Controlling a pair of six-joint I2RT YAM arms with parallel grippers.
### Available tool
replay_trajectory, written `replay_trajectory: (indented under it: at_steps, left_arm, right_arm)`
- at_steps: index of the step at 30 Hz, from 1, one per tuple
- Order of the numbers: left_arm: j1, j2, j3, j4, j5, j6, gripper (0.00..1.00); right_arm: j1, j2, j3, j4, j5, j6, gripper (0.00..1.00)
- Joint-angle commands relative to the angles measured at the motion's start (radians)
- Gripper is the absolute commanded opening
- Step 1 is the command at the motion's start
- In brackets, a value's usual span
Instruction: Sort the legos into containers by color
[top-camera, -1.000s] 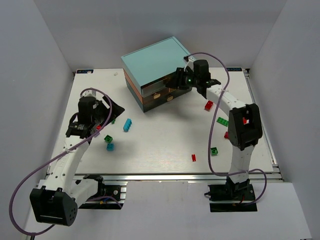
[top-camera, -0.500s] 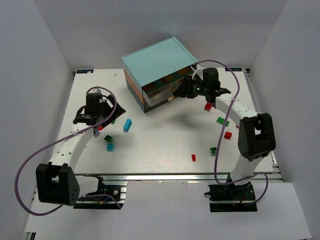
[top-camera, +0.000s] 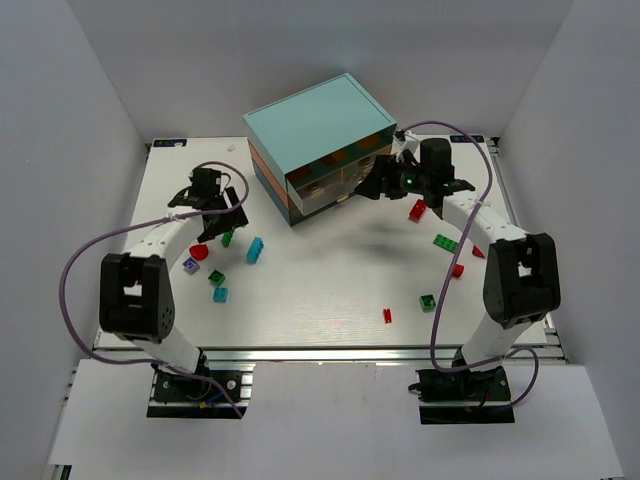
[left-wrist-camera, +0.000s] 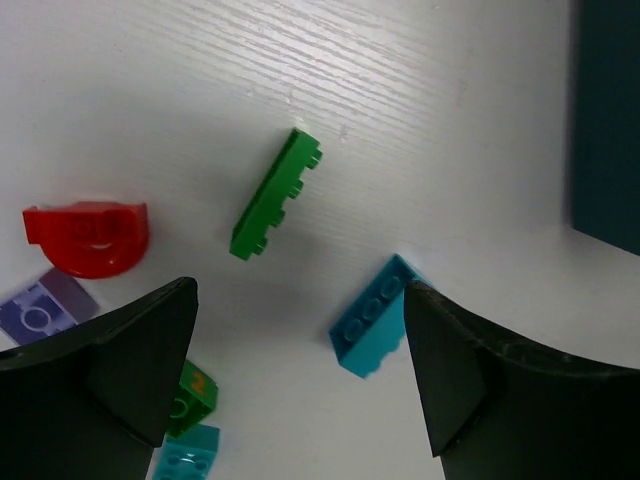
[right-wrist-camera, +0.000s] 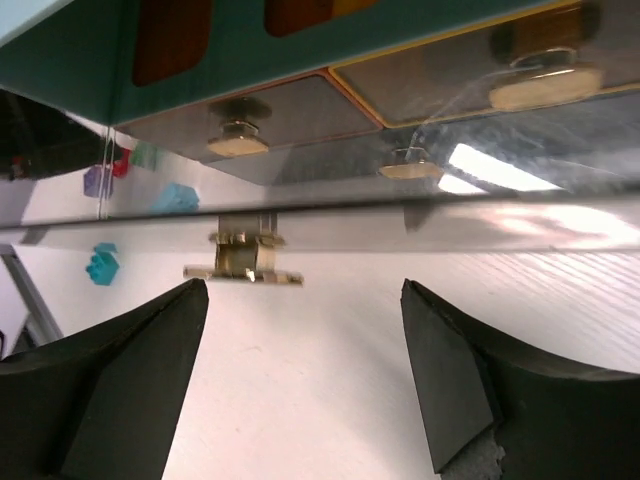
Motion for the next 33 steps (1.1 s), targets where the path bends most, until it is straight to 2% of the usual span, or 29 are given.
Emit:
replay_trajectory:
  at_steps: [1, 5, 8, 9, 12, 13, 18, 19, 20, 22, 23, 25, 26, 27, 29, 30, 33]
  left_arm:
    - [0.0, 0.046, 0.074, -0.032, -0.074, 0.125, 0.93]
    - [0.0, 0.136, 0.118, -0.023, -0.084, 0.194, 0.89]
    - [0.0, 0.212, 0.164, -0.024, -0.066, 0.23, 0.81]
    - [0.0, 0.244, 0.174, -0.029, -0.055, 0.241, 0.72]
    - [0.0, 0.281, 0.207, -0.044, -0.049, 0.253, 0.56]
    - [0.0, 0.292, 0.21, -0.044, -0.045, 0.257, 0.48]
    - [0.0, 0.296, 0.186, -0.035, -0.035, 0.27, 0.35]
    - [0.0, 0.295, 0.183, -0.035, -0.034, 0.27, 0.3]
    - [0.0, 0.286, 0.181, -0.037, -0.029, 0.27, 0.18]
    - [0.0, 0.264, 0.191, -0.04, -0.026, 0.266, 0.01]
    - [-0.016, 0.226, 0.201, -0.044, -0.02, 0.264, 0.0]
    - [-0.025, 0.163, 0.215, -0.028, 0.014, 0.261, 0.0]
    - [-0.025, 0.082, 0.217, -0.014, 0.053, 0.258, 0.0]
    - [-0.025, 0.037, 0.214, 0.009, 0.142, 0.238, 0.0]
    - [-0.025, -0.052, 0.189, 0.083, 0.217, 0.221, 0.0]
    - [-0.025, -0.126, 0.181, 0.112, 0.285, 0.202, 0.0]
    - [-0.025, -0.191, 0.18, 0.19, 0.411, 0.18, 0.0]
  right_arm:
    - [-0.016, -0.083, -0.034, -0.001, -0.035, -0.096, 0.81]
    - [-0.019, -0.156, -0.102, -0.038, -0.069, -0.15, 0.77]
    - [-0.028, -0.201, -0.155, -0.036, -0.076, -0.177, 0.77]
    - [-0.029, -0.213, -0.165, -0.038, -0.084, -0.18, 0.76]
    - [-0.039, -0.247, -0.191, -0.041, -0.095, -0.196, 0.76]
    - [-0.042, -0.256, -0.196, -0.041, -0.098, -0.196, 0.76]
    - [-0.072, -0.29, -0.211, -0.047, -0.135, -0.199, 0.76]
    - [-0.083, -0.294, -0.209, -0.045, -0.16, -0.203, 0.75]
    - [-0.085, -0.301, -0.206, -0.048, -0.17, -0.206, 0.75]
    - [-0.098, -0.307, -0.199, -0.056, -0.239, -0.249, 0.73]
    - [-0.101, -0.305, -0.19, -0.068, -0.278, -0.28, 0.72]
    - [-0.117, -0.304, -0.141, -0.151, -0.383, -0.424, 0.65]
    - [-0.121, -0.301, -0.121, -0.191, -0.417, -0.482, 0.6]
    - [-0.131, -0.296, -0.101, -0.232, -0.462, -0.533, 0.39]
    - [-0.135, -0.285, -0.048, -0.353, -0.489, -0.677, 0.1]
    - [-0.141, -0.281, -0.033, -0.386, -0.494, -0.714, 0.0]
    - [-0.155, -0.278, -0.012, -0.478, -0.53, -0.82, 0.0]
